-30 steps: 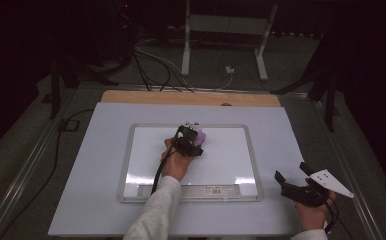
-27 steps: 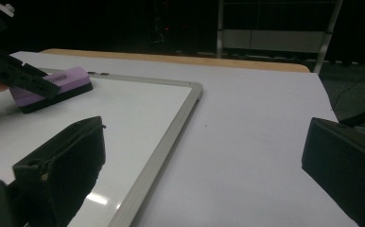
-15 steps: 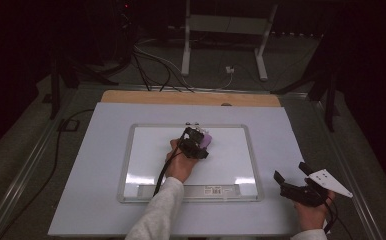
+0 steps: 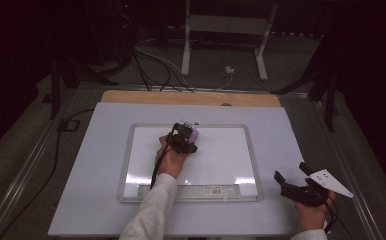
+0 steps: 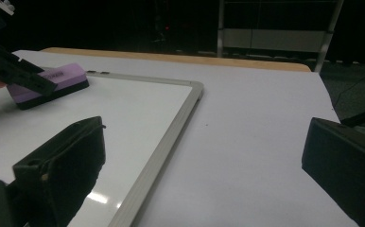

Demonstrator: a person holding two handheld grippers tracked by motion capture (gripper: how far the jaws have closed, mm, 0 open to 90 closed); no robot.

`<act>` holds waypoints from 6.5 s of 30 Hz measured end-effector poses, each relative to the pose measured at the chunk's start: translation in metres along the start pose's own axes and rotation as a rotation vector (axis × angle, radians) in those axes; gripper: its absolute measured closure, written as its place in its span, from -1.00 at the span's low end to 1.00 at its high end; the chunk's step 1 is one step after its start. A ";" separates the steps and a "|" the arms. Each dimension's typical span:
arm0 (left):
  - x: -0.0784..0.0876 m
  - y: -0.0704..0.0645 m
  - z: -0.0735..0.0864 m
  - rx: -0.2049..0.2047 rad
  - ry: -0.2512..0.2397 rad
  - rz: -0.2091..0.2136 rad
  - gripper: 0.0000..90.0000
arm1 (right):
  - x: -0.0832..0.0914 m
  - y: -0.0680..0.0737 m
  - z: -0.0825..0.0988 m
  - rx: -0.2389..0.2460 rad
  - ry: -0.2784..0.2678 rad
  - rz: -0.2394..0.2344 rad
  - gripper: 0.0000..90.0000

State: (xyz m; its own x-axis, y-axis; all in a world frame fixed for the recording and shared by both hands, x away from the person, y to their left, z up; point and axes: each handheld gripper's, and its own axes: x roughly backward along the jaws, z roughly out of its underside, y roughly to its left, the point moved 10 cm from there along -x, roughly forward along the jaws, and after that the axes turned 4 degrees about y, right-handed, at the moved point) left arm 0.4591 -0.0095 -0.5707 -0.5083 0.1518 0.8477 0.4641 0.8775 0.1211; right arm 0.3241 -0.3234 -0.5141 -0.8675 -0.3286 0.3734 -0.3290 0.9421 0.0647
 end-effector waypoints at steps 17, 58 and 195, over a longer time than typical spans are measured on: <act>0.001 -0.044 -0.007 -0.046 -0.031 0.108 -0.07 | 0.001 0.000 0.000 0.003 0.000 0.001 -0.98; 0.053 0.025 0.014 0.119 -0.155 0.067 -0.07 | 0.004 -0.005 0.001 -0.019 -0.003 0.013 -0.98; 0.087 0.058 0.140 0.087 -0.147 -0.021 -0.40 | 0.002 0.000 0.002 -0.014 0.005 0.004 -0.98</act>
State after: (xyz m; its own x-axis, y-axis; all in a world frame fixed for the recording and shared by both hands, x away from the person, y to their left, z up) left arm 0.3407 0.1183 -0.5624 -0.6208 0.1920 0.7601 0.3910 0.9162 0.0879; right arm 0.3214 -0.3246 -0.5151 -0.8667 -0.3247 0.3786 -0.3205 0.9442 0.0761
